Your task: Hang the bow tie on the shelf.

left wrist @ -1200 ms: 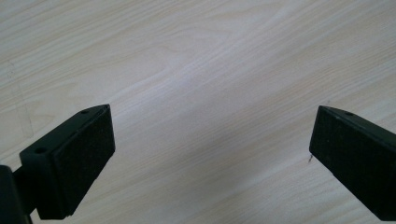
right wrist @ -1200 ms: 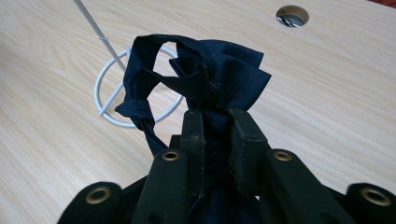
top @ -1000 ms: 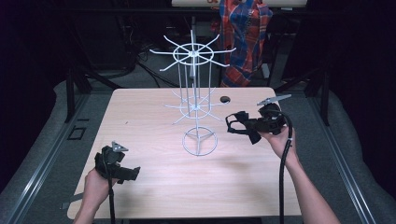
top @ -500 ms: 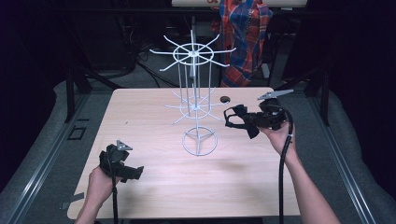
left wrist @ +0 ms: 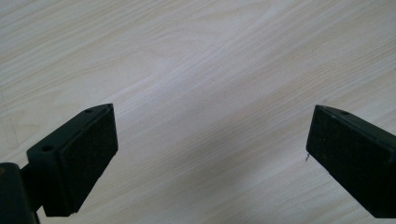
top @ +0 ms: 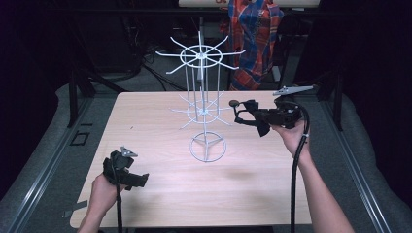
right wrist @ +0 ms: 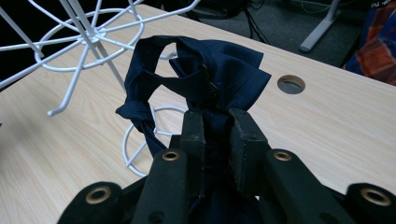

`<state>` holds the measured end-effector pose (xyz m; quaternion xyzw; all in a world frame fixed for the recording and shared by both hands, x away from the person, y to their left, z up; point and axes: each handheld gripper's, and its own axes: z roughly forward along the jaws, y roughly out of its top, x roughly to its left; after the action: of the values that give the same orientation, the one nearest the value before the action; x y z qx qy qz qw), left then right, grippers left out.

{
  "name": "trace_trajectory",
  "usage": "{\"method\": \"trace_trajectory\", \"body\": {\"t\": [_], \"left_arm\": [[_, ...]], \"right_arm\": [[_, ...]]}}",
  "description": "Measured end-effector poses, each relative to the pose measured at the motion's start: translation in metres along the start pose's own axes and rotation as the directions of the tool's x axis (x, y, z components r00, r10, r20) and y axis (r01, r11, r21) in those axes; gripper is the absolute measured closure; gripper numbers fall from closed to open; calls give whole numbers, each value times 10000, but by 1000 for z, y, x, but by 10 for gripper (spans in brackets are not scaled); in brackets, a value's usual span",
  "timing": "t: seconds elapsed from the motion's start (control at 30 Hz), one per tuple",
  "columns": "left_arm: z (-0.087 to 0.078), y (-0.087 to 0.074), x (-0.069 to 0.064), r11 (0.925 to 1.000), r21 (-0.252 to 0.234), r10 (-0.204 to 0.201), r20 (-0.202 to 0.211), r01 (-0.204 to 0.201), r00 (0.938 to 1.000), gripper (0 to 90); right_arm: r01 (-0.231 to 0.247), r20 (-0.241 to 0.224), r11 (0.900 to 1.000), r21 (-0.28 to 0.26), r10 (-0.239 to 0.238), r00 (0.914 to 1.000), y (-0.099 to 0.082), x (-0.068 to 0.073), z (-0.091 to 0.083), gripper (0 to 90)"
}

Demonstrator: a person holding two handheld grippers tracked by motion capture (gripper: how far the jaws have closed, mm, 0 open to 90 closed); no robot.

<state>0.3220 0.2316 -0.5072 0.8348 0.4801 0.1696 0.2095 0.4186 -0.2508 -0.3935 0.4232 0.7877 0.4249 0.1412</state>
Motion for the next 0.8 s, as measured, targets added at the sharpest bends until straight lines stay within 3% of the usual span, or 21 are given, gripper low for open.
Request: {"method": "trace_trajectory", "body": {"t": [0.47, 0.8], "left_arm": [[1, 0, 0, 10000, 28, 17, 52, -17, 10000, 20], [1, 0, 0, 10000, 26, 52, 74, -52, 10000, 20]], "right_arm": [[-565, -184, 9975, 422, 573, 9982, 5, -3, 28, 767], [-633, -409, 9968, 488, 653, 9970, 5, 1, 38, 767]]}}
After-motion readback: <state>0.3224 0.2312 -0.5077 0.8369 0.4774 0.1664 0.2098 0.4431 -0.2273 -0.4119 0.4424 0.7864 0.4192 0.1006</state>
